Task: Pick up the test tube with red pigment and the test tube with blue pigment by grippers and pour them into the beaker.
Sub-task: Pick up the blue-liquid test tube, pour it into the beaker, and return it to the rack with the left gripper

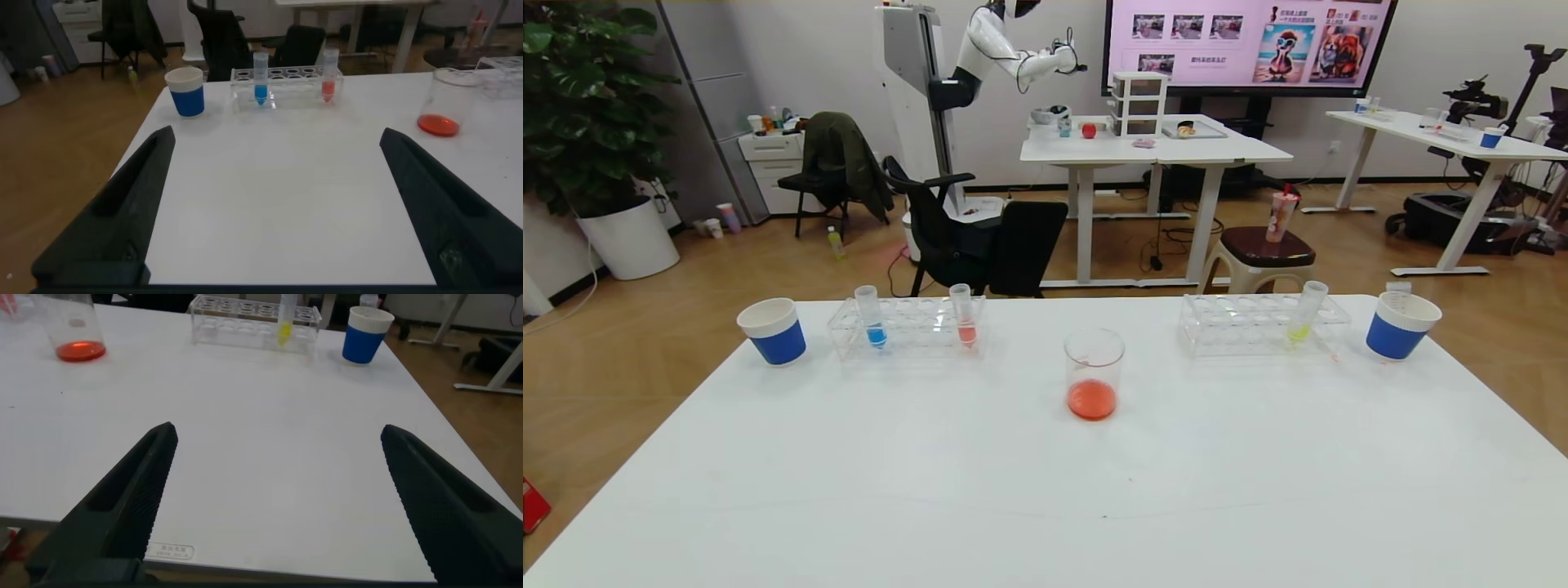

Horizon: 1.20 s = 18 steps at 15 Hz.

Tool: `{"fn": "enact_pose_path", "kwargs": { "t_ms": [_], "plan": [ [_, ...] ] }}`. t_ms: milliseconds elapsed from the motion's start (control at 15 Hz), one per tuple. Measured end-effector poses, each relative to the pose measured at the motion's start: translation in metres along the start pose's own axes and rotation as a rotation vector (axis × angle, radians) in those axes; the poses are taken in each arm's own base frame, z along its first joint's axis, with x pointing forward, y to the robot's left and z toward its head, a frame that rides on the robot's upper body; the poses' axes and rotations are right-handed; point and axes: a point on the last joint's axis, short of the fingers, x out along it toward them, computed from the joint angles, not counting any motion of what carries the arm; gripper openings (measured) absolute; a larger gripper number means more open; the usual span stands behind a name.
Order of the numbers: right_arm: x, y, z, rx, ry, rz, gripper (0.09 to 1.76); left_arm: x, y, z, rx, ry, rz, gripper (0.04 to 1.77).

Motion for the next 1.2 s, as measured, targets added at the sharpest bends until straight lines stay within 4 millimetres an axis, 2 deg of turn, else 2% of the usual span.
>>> {"fn": "enact_pose_path", "kwargs": {
  "t_ms": [133, 267, 400, 533, 667, 933, 1067, 1200],
  "plan": [
    [0.0, 0.0, 0.0, 0.0, 0.0, 0.0, 1.74, 0.024, 0.001, 0.028, -0.004, -0.004, -0.005, 1.75],
    [0.0, 0.0, 0.0, 0.0, 0.0, 0.0, 1.74, 0.063, 0.002, 0.051, -0.006, -0.001, -0.007, 1.75],
    [0.0, 0.0, 0.0, 0.0, 0.0, 0.0, 1.74, 0.112, 0.003, 0.062, -0.006, 0.016, -0.006, 1.75],
    [0.0, 0.0, 0.0, 0.0, 0.0, 0.0, 1.74, 0.16, 0.003, 0.061, -0.005, 0.035, -0.007, 1.75],
    [0.0, 0.0, 0.0, 0.0, 0.0, 0.0, 1.74, 0.206, 0.003, 0.049, -0.005, 0.048, 0.0, 1.75],
    [0.0, 0.0, 0.0, 0.0, 0.0, 0.0, 1.74, 0.286, -0.004, -0.003, -0.022, 0.051, 0.029, 1.75],
    [0.0, 0.0, 0.0, 0.0, 0.0, 0.0, 1.74, 0.316, -0.009, -0.034, -0.035, 0.029, 0.054, 1.75],
    [0.0, 0.0, 0.0, 0.0, 0.0, 0.0, 1.74, 0.337, -0.015, -0.07, -0.056, 0.04, 0.069, 1.75]
  ]
}}
